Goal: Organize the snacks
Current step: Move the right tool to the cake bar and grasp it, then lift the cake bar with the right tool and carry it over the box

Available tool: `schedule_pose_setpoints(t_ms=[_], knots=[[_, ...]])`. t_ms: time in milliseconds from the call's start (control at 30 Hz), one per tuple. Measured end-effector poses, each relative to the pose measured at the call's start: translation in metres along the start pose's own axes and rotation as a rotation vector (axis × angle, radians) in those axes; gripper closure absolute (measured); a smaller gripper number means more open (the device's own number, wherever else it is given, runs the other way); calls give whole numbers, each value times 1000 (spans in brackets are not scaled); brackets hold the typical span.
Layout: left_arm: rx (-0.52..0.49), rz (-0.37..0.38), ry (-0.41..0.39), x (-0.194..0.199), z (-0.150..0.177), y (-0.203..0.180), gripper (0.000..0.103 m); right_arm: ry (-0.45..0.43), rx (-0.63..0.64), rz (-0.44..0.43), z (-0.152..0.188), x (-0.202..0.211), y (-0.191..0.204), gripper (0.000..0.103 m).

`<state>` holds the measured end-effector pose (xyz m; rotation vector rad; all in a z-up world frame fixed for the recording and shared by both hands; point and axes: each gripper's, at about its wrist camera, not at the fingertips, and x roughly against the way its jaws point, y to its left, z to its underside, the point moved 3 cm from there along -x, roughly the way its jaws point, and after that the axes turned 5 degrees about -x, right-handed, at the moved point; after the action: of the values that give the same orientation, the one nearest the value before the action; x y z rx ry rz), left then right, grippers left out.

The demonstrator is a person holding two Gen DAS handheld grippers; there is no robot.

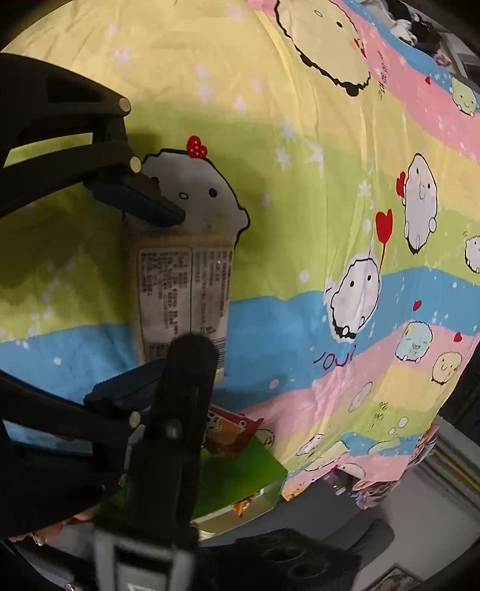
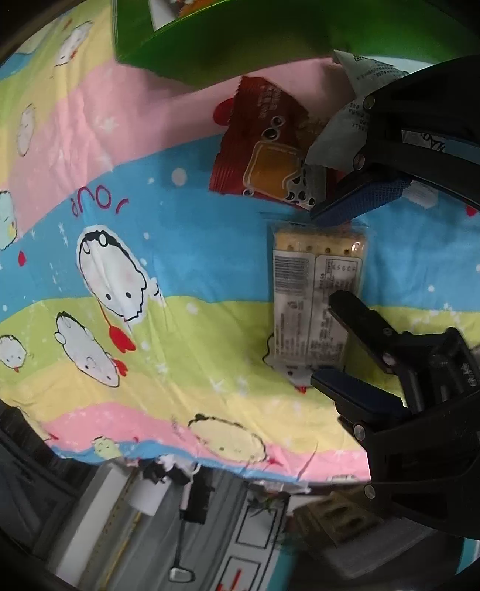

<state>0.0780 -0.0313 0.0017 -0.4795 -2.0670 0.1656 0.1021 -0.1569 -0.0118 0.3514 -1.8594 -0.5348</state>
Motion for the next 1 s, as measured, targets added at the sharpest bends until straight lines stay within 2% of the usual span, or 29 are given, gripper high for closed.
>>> schedule_pose_setpoints(t_ms=[200, 300, 500, 733, 1000], knots=[[2, 14, -16, -2, 0, 0, 30, 18, 51, 53, 2, -16, 7, 22], [7, 15, -24, 0, 1, -1, 30, -6, 66, 81, 4, -19, 10, 22], [13, -28, -29, 8, 4, -7, 30, -54, 93, 56, 11, -9, 14, 23], [-29, -60, -123, 44, 6, -22, 30, -130, 145, 23, 22, 19, 32, 23], [-105, -82, -250, 92, 9, -52, 30, -267, 218, 4, 42, 75, 56, 23]])
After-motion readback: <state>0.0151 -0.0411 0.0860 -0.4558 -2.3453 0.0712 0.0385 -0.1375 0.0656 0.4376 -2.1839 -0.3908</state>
